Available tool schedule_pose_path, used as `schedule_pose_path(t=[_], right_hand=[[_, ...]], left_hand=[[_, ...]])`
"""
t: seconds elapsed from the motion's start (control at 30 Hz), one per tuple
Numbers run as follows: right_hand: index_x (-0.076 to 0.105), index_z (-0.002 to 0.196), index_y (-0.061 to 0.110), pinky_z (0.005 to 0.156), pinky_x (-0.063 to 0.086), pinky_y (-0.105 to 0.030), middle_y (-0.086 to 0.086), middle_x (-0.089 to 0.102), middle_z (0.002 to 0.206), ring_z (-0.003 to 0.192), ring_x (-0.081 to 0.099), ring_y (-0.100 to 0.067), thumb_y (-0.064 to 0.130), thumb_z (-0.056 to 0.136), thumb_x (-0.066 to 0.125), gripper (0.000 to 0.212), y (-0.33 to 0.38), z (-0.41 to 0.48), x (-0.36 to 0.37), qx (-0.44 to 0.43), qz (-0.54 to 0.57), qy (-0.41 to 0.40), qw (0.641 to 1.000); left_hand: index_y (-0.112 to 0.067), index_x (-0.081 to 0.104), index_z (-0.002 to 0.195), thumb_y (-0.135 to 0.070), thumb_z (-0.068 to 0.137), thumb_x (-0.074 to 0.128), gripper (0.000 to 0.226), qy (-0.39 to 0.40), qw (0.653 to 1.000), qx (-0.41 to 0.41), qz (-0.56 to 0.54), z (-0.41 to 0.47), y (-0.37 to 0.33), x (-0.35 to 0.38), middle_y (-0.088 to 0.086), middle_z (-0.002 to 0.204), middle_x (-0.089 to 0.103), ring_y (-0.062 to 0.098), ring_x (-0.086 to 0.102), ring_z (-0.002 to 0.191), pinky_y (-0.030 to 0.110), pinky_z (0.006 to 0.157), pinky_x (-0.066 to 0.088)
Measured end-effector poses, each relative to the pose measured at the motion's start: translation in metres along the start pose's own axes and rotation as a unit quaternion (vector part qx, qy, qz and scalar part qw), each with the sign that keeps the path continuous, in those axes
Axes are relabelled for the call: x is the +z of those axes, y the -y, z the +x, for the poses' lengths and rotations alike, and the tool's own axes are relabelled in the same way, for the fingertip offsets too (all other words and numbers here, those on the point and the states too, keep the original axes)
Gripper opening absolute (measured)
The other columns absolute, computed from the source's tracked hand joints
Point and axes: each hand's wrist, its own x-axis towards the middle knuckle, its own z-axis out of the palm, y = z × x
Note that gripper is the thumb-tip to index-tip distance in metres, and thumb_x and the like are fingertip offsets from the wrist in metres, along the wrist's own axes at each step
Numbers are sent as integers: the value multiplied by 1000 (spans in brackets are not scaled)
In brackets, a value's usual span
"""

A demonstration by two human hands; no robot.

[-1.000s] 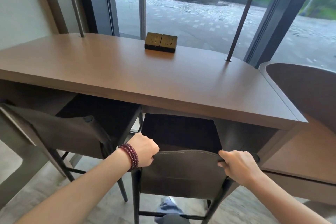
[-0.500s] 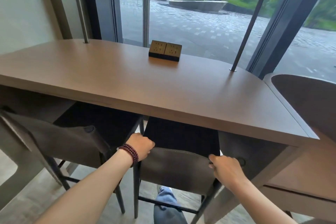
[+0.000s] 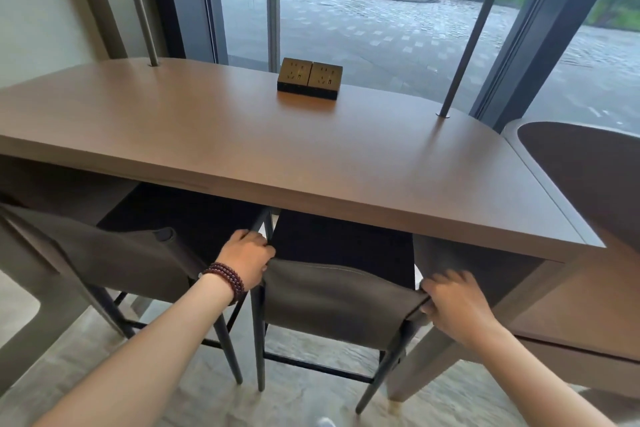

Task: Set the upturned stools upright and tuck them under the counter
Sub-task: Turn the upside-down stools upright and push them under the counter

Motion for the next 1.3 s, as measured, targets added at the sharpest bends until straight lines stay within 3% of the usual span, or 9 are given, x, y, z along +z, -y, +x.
schedule_pose_path(t=[0.1, 0.47, 0.67, 0.73, 0.83, 0.93, 1.03, 1.17, 1.3], right_hand=[[58, 107, 20, 67, 38, -29, 5, 55, 108, 101, 52, -21, 19, 91, 53, 17, -9, -8, 4, 12, 46, 45, 998], [57, 94, 16, 62, 37, -28, 9, 42, 90, 88, 44, -16, 15, 92, 51, 6, -22, -10, 5, 14, 95, 43, 994], [59, 105, 21, 61, 35, -26, 8, 53, 102, 99, 53, -17, 19, 94, 51, 13, -19, -12, -1, 25, 63, 44, 997], [58, 115, 23, 72, 39, -26, 8, 57, 115, 108, 53, -18, 23, 95, 52, 21, -16, -12, -1, 26, 51, 55, 997], [51, 133, 25, 98, 39, -42, 3, 57, 130, 122, 51, -25, 40, 86, 64, 51, -2, -12, -7, 42, 29, 37, 998], [68, 112, 17, 81, 52, -44, -1, 71, 103, 96, 68, -26, 37, 67, 83, 52, 44, 1, -18, -16, 101, -89, 991], [68, 105, 18, 75, 56, -34, 4, 71, 95, 88, 69, -20, 26, 76, 77, 31, 120, 25, -39, -131, 189, -143, 963], [61, 120, 14, 85, 52, -34, -1, 67, 109, 102, 61, -22, 21, 91, 56, 30, 233, 71, -62, -233, 243, -124, 933], [36, 144, 13, 101, 44, -41, -11, 49, 138, 126, 45, -31, 24, 92, 59, 58, 338, 122, -72, -203, 250, -78, 943]], left_hand=[[-20, 51, 127, -10, 91, 48, 38, 10, 999, -32, -8, -5, 0, 2, 1, 136, 49, 18, 30, 137, 38, 109, 30], [-19, 51, 127, -4, 91, 45, 40, 24, 998, -45, 23, -11, -13, -5, -1, 130, 54, 16, 34, 134, 32, 104, 38], [-21, 45, 136, -4, 90, 49, 49, 30, 998, -59, -21, -13, -16, -12, 2, 143, 43, 16, 24, 141, 34, 119, 15], [-17, 45, 137, -4, 88, 52, 51, 4, 996, -51, -78, -22, -17, -17, 4, 147, 39, 19, 21, 144, 35, 119, 16], [-7, 57, 125, 0, 83, 57, 43, -147, 964, -94, -202, -46, -3, -18, 13, 133, 54, 27, 43, 133, 37, 109, 34], [-6, 65, 115, 12, 73, 59, 46, -225, 932, -171, -228, -71, 37, -8, 14, 116, 65, 29, 60, 112, 42, 99, 46], [-2, 63, 116, 16, 71, 54, 49, -216, 920, -239, -224, -88, 87, 0, 15, 116, 65, 31, 58, 113, 44, 97, 44], [-7, 53, 129, 4, 75, 60, 56, -150, 928, -273, -205, -98, 154, 21, 11, 132, 55, 27, 45, 128, 40, 107, 36], [-20, 41, 140, -21, 85, 62, 58, -60, 964, -216, -142, -90, 205, 36, 1, 145, 44, 18, 30, 141, 38, 116, 23]])
